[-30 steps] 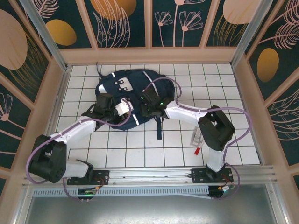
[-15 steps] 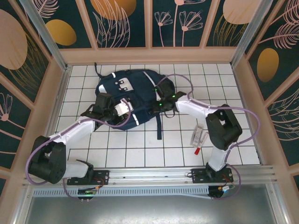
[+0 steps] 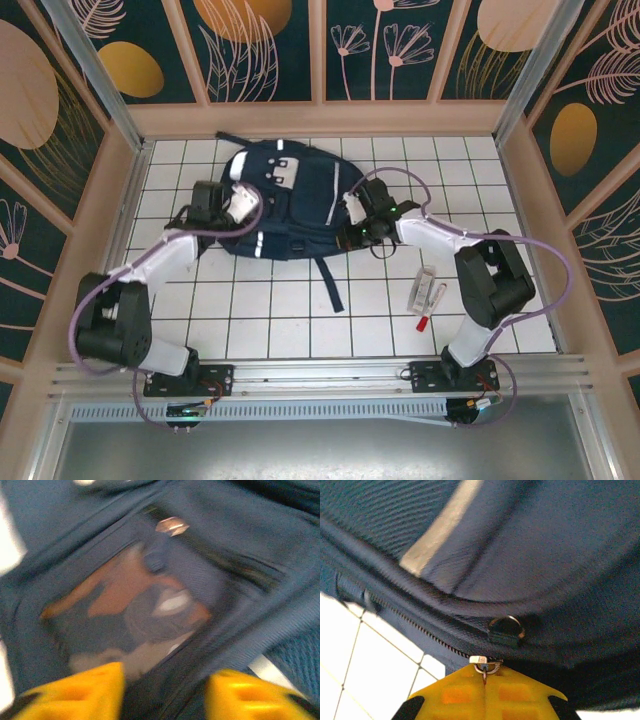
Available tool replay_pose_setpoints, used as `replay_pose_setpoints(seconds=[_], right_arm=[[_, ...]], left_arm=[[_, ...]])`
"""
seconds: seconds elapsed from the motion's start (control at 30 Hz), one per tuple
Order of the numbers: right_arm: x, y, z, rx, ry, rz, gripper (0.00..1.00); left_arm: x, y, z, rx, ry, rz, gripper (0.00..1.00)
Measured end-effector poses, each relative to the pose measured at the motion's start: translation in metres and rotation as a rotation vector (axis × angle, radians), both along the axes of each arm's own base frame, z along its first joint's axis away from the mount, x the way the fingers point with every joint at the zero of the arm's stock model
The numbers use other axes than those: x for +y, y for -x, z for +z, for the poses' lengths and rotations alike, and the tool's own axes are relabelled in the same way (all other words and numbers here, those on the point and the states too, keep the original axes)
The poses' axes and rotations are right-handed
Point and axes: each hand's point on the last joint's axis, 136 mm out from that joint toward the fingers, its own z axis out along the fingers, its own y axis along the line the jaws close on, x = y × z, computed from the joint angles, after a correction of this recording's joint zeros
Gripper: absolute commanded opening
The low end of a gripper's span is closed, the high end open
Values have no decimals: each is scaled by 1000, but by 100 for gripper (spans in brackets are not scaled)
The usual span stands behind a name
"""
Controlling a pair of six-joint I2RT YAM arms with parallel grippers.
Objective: Pack books, pencil case, and school supplies into a backpack
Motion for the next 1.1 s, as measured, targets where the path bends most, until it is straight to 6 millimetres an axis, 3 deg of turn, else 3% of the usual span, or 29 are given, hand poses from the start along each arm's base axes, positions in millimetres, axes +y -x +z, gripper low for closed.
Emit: replay_pose_setpoints(seconds=[0.1,0.17,0.23,0.33,0.47,0.63,0.73,1.1], right_arm=[[34,16,11,-5,-79,77,0],[60,26,16,-2,-124,114,0],[82,31,16,10,-157,130,0],[107,36,12,29,-187,133,0],[126,37,12,25,-211,133,0],[134,36,18,4,-241,142,0],[139,37,22,-9,-257,155,0],[157,42,23,-83,-248,155,0]], left_arm=[[16,-38,22,33,84,246,63],[18,-49,38,51,191,378,62],[14,-47,50,77,321,462,62],[5,-22,54,178,497,552,61],[-6,20,34,352,645,643,62],[-15,55,-16,561,710,770,63],[-22,64,-40,651,729,838,67],[-23,59,-35,648,815,940,64]])
